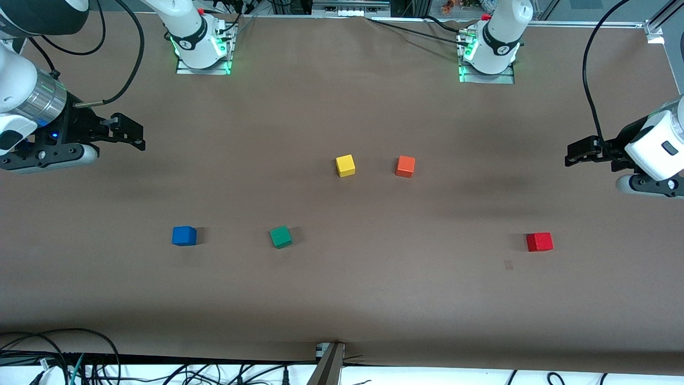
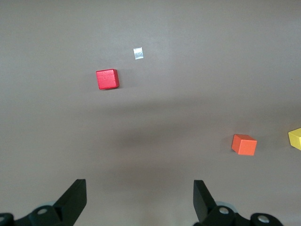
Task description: Pass red block to right arm, stack on blue
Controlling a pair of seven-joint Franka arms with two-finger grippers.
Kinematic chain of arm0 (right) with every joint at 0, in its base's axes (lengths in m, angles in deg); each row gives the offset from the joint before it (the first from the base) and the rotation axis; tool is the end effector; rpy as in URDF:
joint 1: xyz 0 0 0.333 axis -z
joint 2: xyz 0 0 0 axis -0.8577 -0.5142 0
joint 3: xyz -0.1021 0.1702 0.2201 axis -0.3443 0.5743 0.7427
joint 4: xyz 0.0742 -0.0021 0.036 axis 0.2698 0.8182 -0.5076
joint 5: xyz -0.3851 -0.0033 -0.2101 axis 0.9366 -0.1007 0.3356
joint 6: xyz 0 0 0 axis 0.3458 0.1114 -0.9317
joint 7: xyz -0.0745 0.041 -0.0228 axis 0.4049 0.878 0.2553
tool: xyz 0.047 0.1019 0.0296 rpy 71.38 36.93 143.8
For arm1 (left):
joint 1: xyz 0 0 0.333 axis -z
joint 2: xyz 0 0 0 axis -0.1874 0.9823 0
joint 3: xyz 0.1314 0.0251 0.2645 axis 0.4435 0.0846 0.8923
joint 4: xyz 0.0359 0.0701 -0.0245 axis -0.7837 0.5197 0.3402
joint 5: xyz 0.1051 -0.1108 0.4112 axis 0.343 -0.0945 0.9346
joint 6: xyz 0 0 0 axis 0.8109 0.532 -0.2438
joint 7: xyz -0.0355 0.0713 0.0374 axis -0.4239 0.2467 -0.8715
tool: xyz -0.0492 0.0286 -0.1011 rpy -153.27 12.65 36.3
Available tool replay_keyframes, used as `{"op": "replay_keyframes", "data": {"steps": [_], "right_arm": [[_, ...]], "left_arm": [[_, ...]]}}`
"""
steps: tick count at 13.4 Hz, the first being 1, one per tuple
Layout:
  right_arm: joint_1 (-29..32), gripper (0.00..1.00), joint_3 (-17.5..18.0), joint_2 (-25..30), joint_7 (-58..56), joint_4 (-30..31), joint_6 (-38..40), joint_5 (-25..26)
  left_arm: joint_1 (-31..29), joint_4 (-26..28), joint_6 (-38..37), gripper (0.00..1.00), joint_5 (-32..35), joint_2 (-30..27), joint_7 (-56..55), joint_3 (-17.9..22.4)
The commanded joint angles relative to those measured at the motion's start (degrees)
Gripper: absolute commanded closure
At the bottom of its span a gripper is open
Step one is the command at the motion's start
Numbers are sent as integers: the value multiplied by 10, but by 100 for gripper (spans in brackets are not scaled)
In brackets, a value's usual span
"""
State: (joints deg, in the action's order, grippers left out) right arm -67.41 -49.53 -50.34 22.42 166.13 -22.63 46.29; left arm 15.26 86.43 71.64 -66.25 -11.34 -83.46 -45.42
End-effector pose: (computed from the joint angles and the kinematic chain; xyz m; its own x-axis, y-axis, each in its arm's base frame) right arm 0.6357 0.0963 0.5639 0.9885 0.1493 -0.0249 0.1481 -0.9879 -0.0451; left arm 0.6605 -0.0219 0.5534 0.9881 -0.0794 -0.1321 -0.0754 -0.9966 0.0346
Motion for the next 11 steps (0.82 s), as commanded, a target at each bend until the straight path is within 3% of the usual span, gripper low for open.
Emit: {"op": "replay_keyframes", "data": {"steps": [1, 11], "right_arm": [[0, 0, 0, 2, -3, -9, 8, -9], [-2, 0, 1, 2, 1, -9, 10, -9]], "left_arm": [[-5, -10, 2, 0, -24, 4, 10, 0], [-4, -10, 1, 0, -21, 26, 9, 4]]}}
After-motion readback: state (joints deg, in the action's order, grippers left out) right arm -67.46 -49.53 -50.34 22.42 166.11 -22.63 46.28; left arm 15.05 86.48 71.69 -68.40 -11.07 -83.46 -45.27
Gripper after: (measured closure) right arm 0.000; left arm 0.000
